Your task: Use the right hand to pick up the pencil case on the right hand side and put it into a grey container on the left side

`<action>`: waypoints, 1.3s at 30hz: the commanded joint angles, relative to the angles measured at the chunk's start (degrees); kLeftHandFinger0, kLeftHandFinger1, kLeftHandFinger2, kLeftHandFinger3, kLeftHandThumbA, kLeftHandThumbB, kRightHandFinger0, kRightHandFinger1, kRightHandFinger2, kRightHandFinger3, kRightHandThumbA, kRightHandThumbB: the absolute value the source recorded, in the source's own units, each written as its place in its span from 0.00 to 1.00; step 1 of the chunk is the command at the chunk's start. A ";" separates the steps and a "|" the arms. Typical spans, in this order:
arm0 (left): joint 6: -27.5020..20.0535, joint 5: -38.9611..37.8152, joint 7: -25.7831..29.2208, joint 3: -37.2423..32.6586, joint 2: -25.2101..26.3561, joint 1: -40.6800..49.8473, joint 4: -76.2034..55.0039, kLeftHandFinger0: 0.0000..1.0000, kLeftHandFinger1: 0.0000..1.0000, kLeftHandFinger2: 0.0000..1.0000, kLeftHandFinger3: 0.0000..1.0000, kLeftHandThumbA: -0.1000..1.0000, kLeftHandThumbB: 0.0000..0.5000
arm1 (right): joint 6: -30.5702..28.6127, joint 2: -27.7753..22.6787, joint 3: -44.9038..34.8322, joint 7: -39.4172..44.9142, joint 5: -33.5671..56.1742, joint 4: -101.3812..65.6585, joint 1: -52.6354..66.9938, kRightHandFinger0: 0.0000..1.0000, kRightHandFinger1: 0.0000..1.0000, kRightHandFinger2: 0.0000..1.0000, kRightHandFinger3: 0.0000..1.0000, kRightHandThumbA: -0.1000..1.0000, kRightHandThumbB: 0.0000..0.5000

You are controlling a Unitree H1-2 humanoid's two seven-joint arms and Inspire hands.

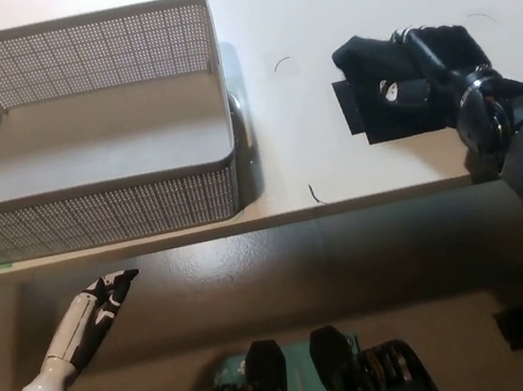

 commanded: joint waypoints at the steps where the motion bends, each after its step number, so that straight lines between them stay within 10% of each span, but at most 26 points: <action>1: -2.11 -0.56 0.06 0.28 1.91 -0.73 -1.86 0.97 0.93 0.86 0.82 1.00 1.00 | -4.84 -1.23 -1.89 -4.25 1.15 -2.15 -5.48 0.00 0.30 0.77 0.57 0.00 0.28; 4: -2.11 -0.64 0.06 0.38 1.92 -0.39 -1.98 0.99 0.94 0.86 0.82 1.00 1.00 | -6.81 -0.88 -2.97 -3.99 1.35 -3.40 -6.79 0.00 0.25 0.73 0.55 0.00 0.27; 7: -2.11 -0.55 -0.12 0.51 1.87 -0.06 -2.15 0.97 0.94 0.86 0.82 1.00 1.00 | -7.82 -0.07 -3.69 -4.01 1.30 -5.24 -8.35 0.00 0.39 0.91 0.91 0.00 0.25; 9: -2.11 -0.85 -0.39 0.79 1.71 -0.02 -2.22 0.96 0.93 0.86 0.82 1.00 1.00 | -8.48 0.27 -3.95 -3.80 1.07 -6.44 -9.33 0.00 0.47 0.89 0.96 0.00 0.21; 18: -2.11 -0.26 -0.26 0.64 1.66 0.91 -2.13 0.95 0.92 0.85 0.82 1.00 1.00 | -6.57 4.61 -4.23 -2.62 -0.22 -12.43 -13.74 0.00 0.42 0.85 0.83 0.00 0.36; 26: -2.11 0.30 -0.19 0.29 1.91 1.41 -2.30 0.95 0.91 0.84 0.81 1.00 1.00 | -5.81 10.18 -4.86 -0.08 0.61 -15.74 -17.51 0.00 0.33 0.79 0.73 0.00 0.29; 36: -2.11 0.79 -0.99 0.04 1.75 0.91 -1.95 0.97 0.90 0.82 0.82 1.00 1.00 | -6.04 18.77 -5.66 -1.83 0.95 -12.99 -23.49 0.00 0.40 0.82 0.84 0.00 0.33; 39: -2.11 1.22 -1.25 -0.33 1.70 0.79 -1.94 0.95 0.89 0.83 0.84 1.00 1.00 | -5.55 21.62 -5.73 -2.68 0.84 -11.46 -24.80 0.00 0.30 0.71 0.68 0.00 0.37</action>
